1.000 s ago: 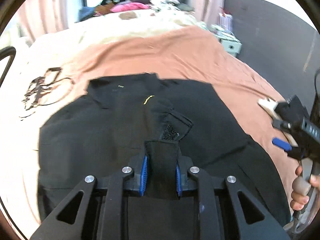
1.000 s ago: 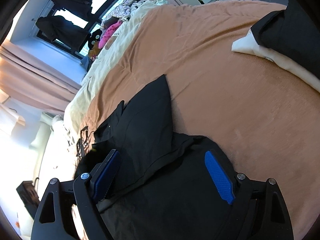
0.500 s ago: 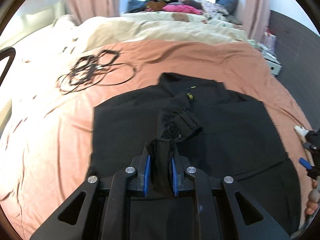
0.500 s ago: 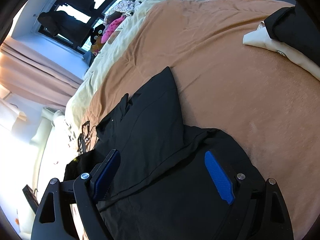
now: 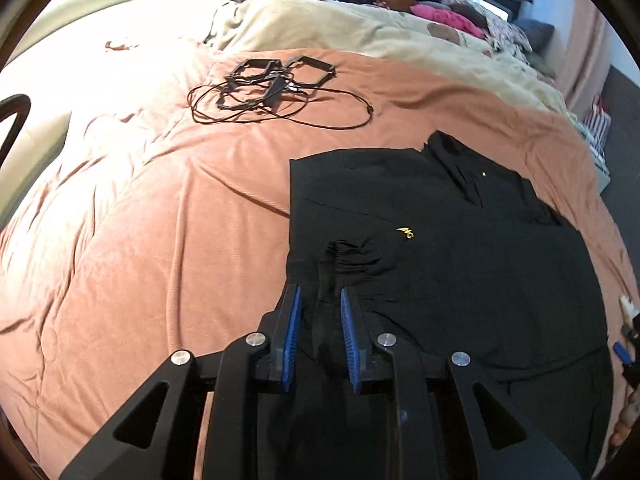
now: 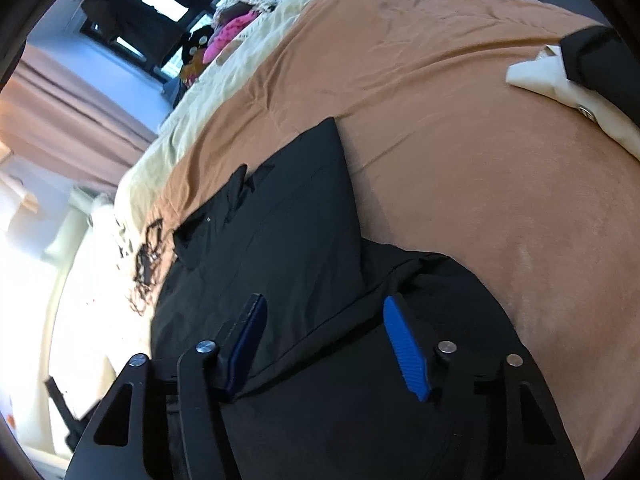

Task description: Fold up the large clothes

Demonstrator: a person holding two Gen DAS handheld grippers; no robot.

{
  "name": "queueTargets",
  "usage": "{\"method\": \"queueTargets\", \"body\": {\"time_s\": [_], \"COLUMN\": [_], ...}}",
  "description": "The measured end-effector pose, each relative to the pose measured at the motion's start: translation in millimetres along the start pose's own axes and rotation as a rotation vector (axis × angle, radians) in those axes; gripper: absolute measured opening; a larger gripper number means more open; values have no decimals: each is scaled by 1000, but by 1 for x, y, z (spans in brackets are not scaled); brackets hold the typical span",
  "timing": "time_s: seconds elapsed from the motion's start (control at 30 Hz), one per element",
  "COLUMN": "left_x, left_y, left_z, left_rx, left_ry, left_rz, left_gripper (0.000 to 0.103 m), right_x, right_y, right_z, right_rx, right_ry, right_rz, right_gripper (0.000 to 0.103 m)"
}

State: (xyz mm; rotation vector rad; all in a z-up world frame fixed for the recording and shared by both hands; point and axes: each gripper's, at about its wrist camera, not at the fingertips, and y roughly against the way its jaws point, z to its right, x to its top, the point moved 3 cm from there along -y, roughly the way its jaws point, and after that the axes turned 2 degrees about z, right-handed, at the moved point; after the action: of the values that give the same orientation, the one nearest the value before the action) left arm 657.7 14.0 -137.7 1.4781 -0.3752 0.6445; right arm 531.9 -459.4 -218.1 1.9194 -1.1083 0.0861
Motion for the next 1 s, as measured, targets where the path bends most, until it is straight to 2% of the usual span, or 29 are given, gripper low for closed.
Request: {"method": "queueTargets", "body": {"time_s": [0.07,0.17,0.27,0.33,0.4,0.5,0.57,0.73,0.83,0.93,0.97,1.0], "left_x": [-4,-13,-22,-27,-28,-24,-20,-9,-3,-3,-4,-6], "left_y": [-8,-28,-53,-70,-86,-98,-104,-94,-66,-40,-31,-20], "left_z": [1,11,26,32,31,28,30,31,27,19,15,11], "left_rx": [-17,-37,-55,4,18,47,55,54,0,-50,-64,-79], "left_ry": [1,-14,-54,-94,-94,-108,-119,-123,-95,-61,-49,-33], "left_rz": [-15,-58,-106,-140,-165,-161,-159,-119,-61,-42,-41,-36], "left_gripper": [22,22,22,22,22,22,22,22,22,22,22,22], "right_x": [-1,-2,-2,-2,-2,-2,0,5,11,14,14,12], "right_y": [-6,-17,-25,-32,-42,-58,-62,-58,-34,-11,-2,9], "right_z": [0,0,1,0,0,5,5,4,0,-7,-10,-13], "right_rx": [-12,-27,-34,-47,-69,-97,-114,-147,-149,-134,-131,-127], "right_ry": [17,32,36,54,70,66,65,68,68,83,90,103], "right_rz": [-9,-23,-21,-30,-44,-70,-64,-33,8,52,65,74], "right_gripper": [46,38,36,36,36,31,24,22,33,64,70,71]}}
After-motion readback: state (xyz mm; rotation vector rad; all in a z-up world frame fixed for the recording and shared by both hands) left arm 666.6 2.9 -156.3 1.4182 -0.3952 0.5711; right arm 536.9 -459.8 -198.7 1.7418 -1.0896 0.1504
